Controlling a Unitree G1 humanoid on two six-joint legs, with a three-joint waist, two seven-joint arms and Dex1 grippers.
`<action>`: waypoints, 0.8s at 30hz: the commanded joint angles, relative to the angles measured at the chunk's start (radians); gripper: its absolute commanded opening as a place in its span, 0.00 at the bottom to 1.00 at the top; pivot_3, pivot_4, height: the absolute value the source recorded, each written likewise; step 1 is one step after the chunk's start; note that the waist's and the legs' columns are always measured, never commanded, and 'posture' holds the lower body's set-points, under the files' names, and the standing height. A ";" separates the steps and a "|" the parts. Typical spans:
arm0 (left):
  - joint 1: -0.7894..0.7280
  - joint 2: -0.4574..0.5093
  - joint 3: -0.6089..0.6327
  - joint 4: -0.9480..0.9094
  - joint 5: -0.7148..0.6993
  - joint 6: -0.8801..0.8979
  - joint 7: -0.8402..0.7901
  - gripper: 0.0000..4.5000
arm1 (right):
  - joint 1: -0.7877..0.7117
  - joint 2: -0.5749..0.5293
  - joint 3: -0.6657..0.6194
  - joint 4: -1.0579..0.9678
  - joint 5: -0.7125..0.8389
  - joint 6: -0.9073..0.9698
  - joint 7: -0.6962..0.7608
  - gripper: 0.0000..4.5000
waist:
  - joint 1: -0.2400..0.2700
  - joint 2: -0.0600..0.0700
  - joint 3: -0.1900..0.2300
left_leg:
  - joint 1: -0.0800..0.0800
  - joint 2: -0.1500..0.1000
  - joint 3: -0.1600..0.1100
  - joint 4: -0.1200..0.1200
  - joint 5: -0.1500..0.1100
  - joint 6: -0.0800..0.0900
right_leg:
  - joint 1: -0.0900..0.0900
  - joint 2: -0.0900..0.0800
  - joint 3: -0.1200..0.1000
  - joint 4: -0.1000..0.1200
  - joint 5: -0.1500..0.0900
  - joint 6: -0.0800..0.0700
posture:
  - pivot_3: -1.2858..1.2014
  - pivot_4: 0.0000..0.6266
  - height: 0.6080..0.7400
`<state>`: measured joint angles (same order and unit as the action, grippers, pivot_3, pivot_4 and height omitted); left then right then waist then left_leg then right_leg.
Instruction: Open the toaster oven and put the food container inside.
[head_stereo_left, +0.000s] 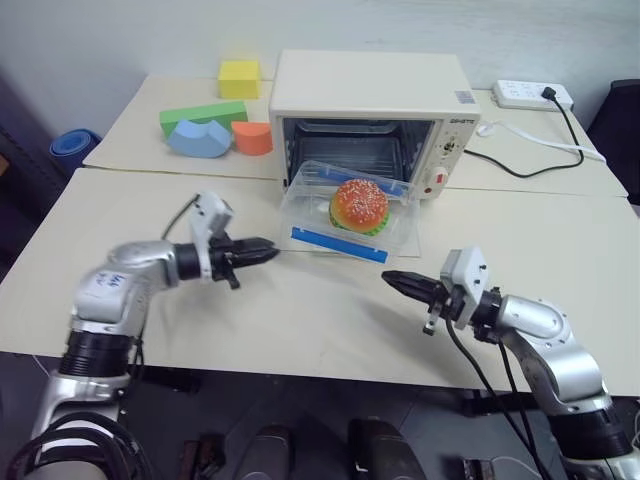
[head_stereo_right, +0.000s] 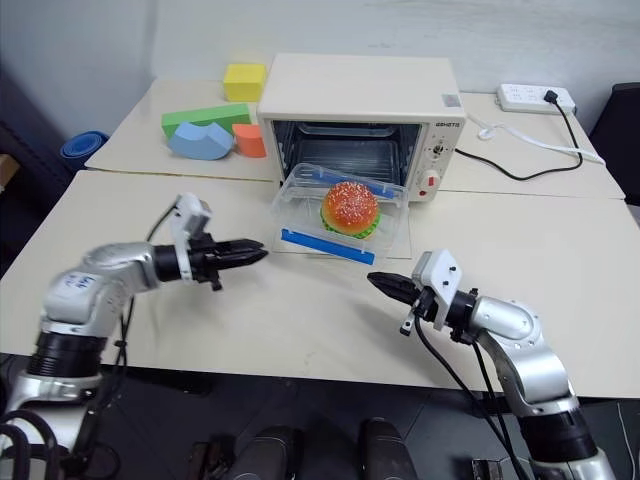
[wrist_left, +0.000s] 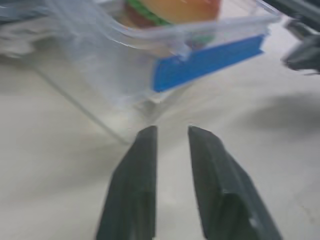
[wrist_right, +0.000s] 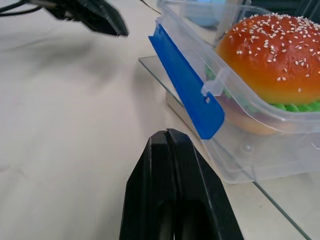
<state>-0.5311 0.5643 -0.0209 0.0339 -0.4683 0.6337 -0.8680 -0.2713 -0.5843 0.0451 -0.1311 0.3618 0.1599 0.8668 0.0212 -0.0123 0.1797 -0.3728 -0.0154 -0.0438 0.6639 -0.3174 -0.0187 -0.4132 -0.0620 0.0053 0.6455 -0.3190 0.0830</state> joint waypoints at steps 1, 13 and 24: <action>-0.026 -0.054 0.023 0.007 0.026 -0.068 0.066 0.01 | -0.088 0.008 0.001 0.085 -0.042 -0.049 0.013 0.00 | -0.001 0.000 0.000 | 0.000 0.000 0.000 0.000 0.000 0.000 | 0.000 0.000 0.000 0.000 0.000 0.000 | 0.52 0.24 1.00; -0.146 -0.227 0.103 0.176 0.088 -0.194 0.306 0.01 | -0.450 0.109 0.017 0.558 -0.154 -0.250 0.033 0.00 | -0.025 0.000 0.000 | 0.001 0.000 0.003 0.001 0.001 0.000 | 0.000 0.001 0.000 0.002 0.001 0.002 | 0.52 0.24 1.00; -0.339 -0.327 0.168 0.551 0.165 -0.454 0.449 0.01 | -0.749 0.226 0.000 1.081 -0.279 -0.458 -0.130 0.00 | -0.028 0.000 0.000 | 0.000 0.000 0.002 0.000 0.001 -0.001 | -0.001 0.001 0.000 0.002 0.001 0.002 | 0.52 0.24 1.00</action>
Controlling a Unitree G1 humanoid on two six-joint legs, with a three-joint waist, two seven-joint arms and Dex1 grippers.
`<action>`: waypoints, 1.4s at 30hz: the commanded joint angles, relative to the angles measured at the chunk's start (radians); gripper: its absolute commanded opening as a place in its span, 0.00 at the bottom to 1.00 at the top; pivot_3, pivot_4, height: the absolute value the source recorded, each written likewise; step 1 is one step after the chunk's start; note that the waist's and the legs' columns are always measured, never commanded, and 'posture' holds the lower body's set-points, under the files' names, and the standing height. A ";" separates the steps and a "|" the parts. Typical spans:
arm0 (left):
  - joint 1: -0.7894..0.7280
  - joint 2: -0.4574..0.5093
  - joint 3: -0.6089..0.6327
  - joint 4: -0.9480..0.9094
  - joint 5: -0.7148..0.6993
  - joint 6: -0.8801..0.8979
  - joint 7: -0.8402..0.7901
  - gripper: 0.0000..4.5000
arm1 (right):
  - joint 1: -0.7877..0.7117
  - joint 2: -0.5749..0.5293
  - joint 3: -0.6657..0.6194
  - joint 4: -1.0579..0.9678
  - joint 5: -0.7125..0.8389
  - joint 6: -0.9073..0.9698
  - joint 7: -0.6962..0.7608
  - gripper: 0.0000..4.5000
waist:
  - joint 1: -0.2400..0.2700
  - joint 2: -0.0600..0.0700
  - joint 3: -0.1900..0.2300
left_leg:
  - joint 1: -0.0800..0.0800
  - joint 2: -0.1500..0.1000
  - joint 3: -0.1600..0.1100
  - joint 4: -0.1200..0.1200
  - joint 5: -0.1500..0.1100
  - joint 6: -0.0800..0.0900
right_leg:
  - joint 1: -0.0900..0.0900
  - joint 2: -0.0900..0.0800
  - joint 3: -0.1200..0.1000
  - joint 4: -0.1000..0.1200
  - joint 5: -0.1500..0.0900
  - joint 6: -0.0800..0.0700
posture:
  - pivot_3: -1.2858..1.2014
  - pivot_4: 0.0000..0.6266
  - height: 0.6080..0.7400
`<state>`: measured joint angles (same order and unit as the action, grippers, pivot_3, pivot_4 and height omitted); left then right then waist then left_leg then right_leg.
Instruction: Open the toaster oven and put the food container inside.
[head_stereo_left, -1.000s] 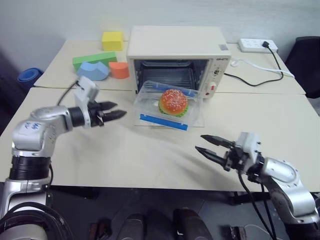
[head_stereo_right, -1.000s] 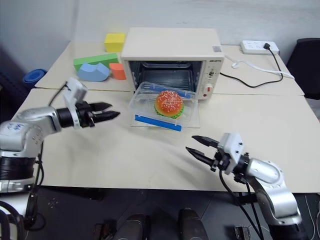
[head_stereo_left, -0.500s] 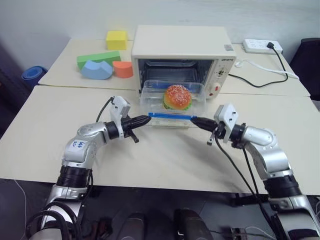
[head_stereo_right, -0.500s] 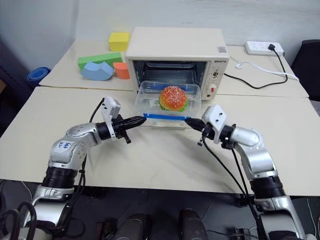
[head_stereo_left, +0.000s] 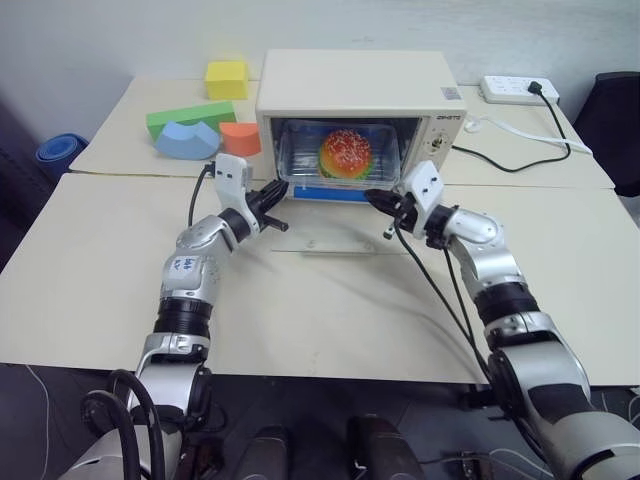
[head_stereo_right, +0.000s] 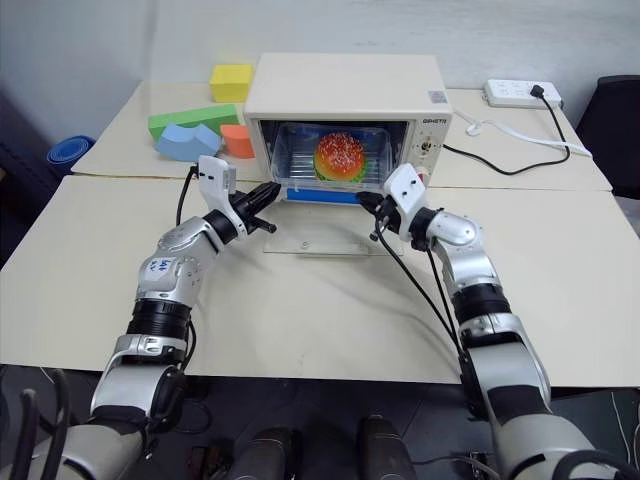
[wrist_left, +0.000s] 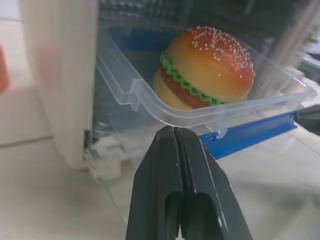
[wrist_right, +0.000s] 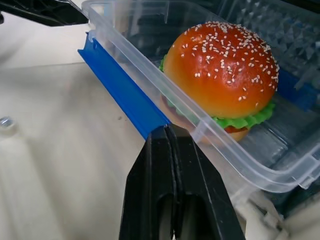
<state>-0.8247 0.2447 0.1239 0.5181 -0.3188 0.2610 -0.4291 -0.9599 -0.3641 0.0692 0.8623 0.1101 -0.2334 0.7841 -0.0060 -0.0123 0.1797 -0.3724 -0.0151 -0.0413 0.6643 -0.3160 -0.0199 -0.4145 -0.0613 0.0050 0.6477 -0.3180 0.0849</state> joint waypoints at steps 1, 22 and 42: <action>-0.057 -0.012 0.024 0.095 0.020 -0.102 0.008 0.01 | -0.082 0.010 -0.025 0.125 -0.037 -0.077 -0.063 0.00 | -0.001 0.000 0.000 | 0.000 0.000 0.000 0.000 0.000 0.000 | 0.000 0.000 0.000 0.000 0.000 0.000 | 0.52 0.24 1.00; 0.350 0.362 0.098 -0.428 -0.174 0.079 -0.478 0.27 | 0.238 -0.193 -0.105 -0.352 0.117 0.139 0.250 0.00 | -0.022 0.001 0.000 | -0.003 0.001 -0.001 -0.001 -0.001 -0.001 | -0.003 0.000 0.001 0.005 0.000 0.000 | 0.52 0.24 1.00; 0.451 0.413 0.139 -0.528 -0.330 0.090 -0.735 0.99 | 0.233 -0.088 -0.145 -0.044 0.146 -0.089 0.358 0.00 | -0.025 0.003 0.002 | 0.001 0.002 0.000 -0.002 -0.001 0.000 | 0.001 0.001 0.001 -0.001 0.000 -0.001 | 0.52 0.24 1.00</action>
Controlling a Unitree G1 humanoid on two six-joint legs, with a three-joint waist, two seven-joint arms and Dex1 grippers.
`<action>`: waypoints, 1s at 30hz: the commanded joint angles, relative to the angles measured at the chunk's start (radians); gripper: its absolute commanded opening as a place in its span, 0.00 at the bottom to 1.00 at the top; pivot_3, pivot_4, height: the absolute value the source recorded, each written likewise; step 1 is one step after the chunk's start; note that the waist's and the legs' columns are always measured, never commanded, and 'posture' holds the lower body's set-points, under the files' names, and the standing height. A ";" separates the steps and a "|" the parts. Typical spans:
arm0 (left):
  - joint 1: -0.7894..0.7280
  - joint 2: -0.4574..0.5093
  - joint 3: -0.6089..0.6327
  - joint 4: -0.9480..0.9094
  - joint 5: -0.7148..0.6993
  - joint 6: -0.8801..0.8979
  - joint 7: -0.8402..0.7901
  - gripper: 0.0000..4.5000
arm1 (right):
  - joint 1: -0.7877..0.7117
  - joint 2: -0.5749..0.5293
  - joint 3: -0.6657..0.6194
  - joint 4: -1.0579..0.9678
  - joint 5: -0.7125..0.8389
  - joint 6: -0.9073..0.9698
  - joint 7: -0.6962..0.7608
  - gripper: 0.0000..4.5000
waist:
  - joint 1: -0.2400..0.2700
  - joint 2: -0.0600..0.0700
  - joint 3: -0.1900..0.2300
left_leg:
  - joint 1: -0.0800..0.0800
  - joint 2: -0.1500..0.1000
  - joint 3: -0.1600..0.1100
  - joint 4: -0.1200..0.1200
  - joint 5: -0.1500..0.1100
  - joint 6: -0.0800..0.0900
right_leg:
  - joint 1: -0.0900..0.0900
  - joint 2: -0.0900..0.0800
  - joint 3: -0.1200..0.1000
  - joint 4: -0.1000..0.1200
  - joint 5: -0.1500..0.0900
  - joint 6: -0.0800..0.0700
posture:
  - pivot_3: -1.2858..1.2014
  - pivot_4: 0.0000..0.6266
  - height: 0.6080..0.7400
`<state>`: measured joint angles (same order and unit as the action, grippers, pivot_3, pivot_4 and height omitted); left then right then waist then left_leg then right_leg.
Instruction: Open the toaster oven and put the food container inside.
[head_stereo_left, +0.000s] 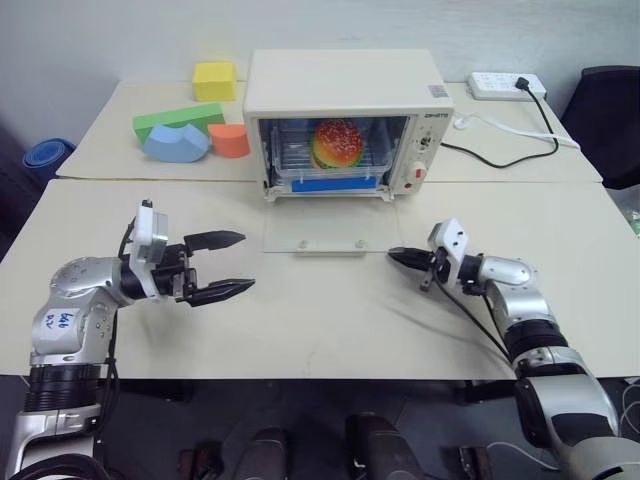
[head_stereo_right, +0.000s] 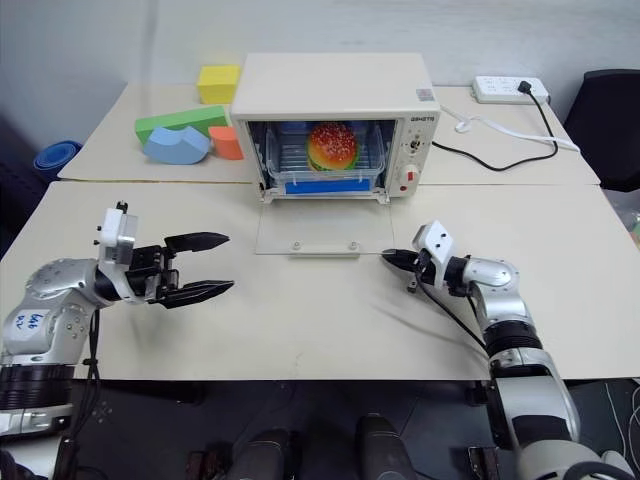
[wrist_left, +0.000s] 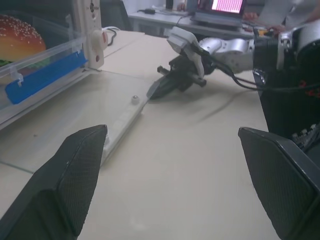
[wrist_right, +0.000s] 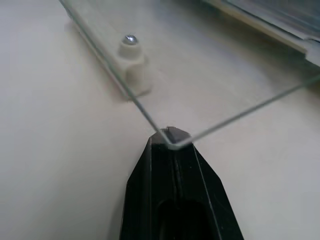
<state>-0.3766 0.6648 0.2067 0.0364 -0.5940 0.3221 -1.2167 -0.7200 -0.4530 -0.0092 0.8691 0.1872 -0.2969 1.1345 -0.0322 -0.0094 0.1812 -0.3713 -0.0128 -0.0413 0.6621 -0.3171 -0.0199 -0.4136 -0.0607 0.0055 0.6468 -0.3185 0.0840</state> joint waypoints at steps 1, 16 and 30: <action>0.005 -0.013 0.070 -0.052 -0.072 0.045 0.072 0.99 | -0.006 0.009 -0.083 -0.063 0.093 -0.024 0.011 0.00 | 0.002 0.000 0.000 | 0.000 0.000 0.000 0.000 0.000 0.000 | 0.000 0.000 0.000 0.000 0.000 0.000 | 0.52 0.24 1.00; -0.033 -0.111 0.168 -0.022 -0.129 0.067 0.329 0.99 | -0.240 0.149 -0.224 -0.085 0.274 0.107 -0.100 0.00 | 0.004 0.000 0.000 | 0.000 0.000 -0.001 0.000 0.000 -0.001 | 0.000 0.000 -0.001 0.000 0.000 0.000 | 0.52 0.24 1.00; 0.259 0.073 0.125 -0.015 0.116 -0.273 0.084 1.00 | 0.306 -0.147 -0.138 -0.762 0.312 0.294 0.198 0.71 | 0.002 0.001 0.000 | 0.001 0.000 0.001 -0.006 -0.002 0.001 | 0.000 0.000 0.001 -0.006 0.000 0.000 | 0.52 0.24 1.00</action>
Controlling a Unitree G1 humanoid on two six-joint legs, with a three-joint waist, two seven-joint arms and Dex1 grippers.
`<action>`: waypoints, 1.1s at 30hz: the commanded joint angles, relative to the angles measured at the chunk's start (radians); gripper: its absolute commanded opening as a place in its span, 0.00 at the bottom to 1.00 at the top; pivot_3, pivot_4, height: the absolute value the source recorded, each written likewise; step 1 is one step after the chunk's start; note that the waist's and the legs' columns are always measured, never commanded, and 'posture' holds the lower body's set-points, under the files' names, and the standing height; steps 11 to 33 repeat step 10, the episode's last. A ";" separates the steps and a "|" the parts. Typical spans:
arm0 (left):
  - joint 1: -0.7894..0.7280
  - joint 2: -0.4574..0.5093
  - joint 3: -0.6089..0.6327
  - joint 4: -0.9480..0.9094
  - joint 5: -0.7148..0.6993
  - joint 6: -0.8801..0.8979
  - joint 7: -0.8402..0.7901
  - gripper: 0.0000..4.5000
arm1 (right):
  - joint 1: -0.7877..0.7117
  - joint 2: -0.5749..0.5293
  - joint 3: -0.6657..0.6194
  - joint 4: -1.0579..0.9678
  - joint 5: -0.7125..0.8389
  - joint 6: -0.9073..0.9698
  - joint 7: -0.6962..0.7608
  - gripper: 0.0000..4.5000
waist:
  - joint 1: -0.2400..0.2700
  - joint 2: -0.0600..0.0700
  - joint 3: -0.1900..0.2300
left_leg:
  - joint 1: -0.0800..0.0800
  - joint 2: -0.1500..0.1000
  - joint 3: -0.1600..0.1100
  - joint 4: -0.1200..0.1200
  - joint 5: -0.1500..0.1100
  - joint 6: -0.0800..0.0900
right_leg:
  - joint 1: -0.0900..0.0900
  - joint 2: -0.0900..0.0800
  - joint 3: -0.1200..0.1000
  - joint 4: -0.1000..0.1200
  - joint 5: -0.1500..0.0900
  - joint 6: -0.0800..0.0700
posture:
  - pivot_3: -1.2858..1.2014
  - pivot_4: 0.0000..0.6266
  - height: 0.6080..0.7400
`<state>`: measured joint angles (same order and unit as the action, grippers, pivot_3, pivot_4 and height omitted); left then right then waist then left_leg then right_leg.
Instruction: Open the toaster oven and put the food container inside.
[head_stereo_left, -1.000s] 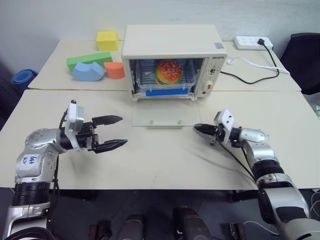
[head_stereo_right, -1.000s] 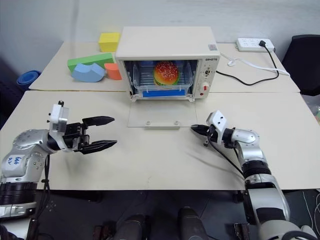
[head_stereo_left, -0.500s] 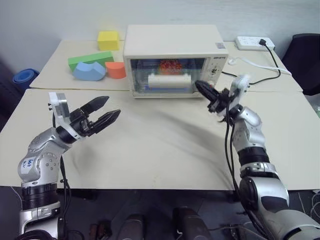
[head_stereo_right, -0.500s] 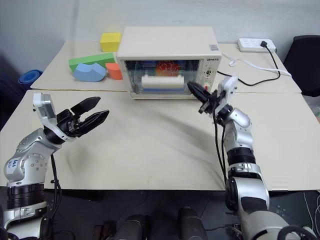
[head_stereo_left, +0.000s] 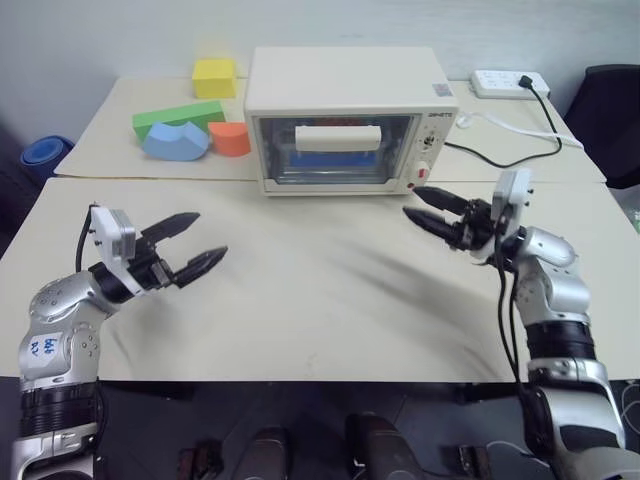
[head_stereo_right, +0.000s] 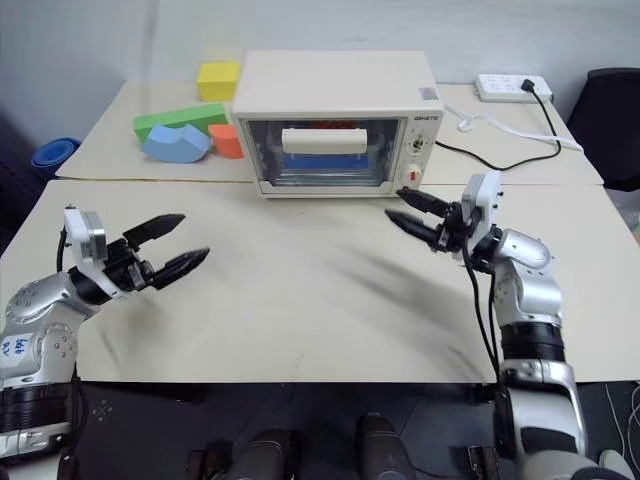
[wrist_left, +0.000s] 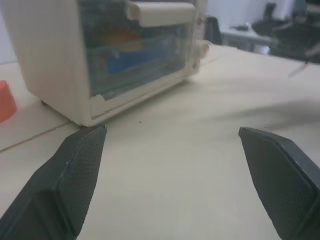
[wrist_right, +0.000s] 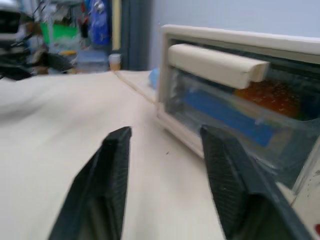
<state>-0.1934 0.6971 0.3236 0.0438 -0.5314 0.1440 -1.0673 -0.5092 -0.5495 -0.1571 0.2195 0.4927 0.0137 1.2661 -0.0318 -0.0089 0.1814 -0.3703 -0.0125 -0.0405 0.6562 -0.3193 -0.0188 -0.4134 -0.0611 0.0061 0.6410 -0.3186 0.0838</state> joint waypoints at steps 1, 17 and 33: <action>0.107 0.050 0.012 -0.026 0.066 -0.125 -0.076 1.00 | 0.139 -0.066 0.011 -0.135 0.005 -0.026 0.083 0.79 | 0.004 0.000 0.000 | 0.000 0.000 0.000 -0.002 0.000 0.000 | 0.000 0.000 0.000 -0.001 0.000 0.000 | 0.52 0.24 1.00; 0.270 0.026 0.072 -0.064 0.080 -0.216 -0.014 1.00 | 0.347 -0.079 -0.010 -0.149 -0.023 -0.129 0.061 0.99 | 0.006 0.000 0.000 | 0.004 0.000 -0.001 -0.004 0.001 0.004 | 0.002 -0.001 0.000 -0.002 0.000 0.000 | 0.52 0.24 1.00; 0.270 0.026 0.072 -0.064 0.080 -0.216 -0.014 1.00 | 0.347 -0.079 -0.010 -0.149 -0.023 -0.129 0.061 0.99 | 0.006 0.000 0.000 | 0.004 0.000 -0.001 -0.004 0.001 0.004 | 0.002 -0.001 0.000 -0.002 0.000 0.000 | 0.52 0.24 1.00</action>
